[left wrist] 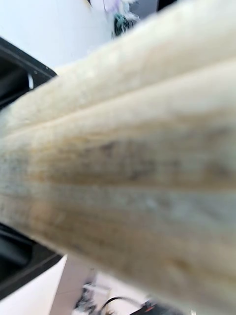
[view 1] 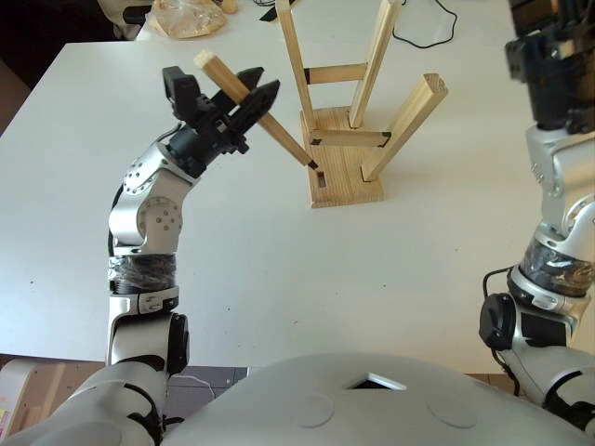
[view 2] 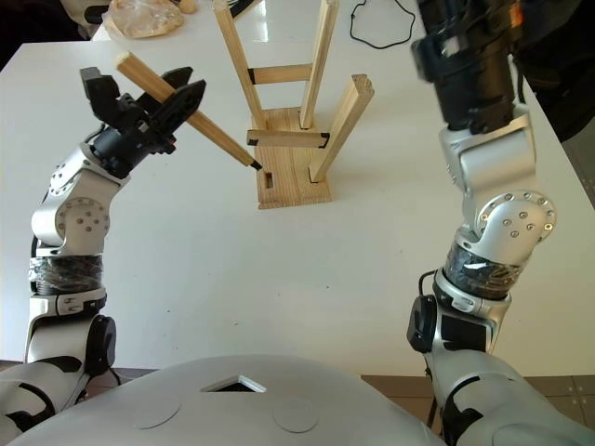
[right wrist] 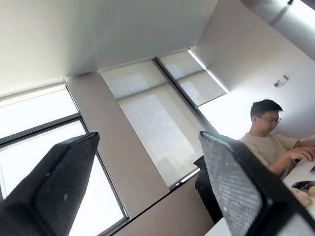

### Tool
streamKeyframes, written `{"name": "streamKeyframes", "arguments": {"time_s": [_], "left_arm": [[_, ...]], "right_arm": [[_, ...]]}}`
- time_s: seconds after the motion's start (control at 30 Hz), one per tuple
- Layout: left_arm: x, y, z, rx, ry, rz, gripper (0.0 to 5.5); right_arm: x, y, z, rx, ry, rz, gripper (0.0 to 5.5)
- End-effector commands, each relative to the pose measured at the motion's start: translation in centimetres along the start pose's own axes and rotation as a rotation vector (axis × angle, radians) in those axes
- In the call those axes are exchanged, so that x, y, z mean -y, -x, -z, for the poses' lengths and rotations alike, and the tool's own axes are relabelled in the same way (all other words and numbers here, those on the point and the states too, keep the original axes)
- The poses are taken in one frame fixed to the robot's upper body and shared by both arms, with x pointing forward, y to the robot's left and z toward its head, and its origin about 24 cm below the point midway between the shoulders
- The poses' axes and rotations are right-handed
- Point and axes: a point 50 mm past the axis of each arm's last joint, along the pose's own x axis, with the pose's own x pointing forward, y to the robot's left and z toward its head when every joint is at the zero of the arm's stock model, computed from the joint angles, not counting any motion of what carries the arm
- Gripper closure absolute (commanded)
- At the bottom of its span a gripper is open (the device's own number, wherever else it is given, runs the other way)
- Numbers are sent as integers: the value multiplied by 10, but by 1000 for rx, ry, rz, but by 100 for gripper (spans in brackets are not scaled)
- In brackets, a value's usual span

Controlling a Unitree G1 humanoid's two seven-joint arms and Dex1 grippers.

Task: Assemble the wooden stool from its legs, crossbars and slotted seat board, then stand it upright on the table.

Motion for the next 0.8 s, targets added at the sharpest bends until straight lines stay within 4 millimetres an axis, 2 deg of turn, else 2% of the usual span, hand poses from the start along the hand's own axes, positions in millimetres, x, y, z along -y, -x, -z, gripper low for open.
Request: {"name": "streamKeyframes", "arguments": {"time_s": [0.03,0.2,0.3,0.53,0.8], "left_arm": [[0,-8,24,-54,3,23,345],[1,-6,56,-159,0,45,346],[4,5,66,-239,-19,86,346],[8,36,68,-424,-48,211,346],[18,42,56,-491,-7,329,346]], "right_arm": [[12,-3,-3,-2,39,42,180],[19,-1,2,-27,48,58,180],[21,1,4,-39,53,61,180],[25,8,2,-49,99,88,180],[27,10,8,-80,144,95,180]]}}
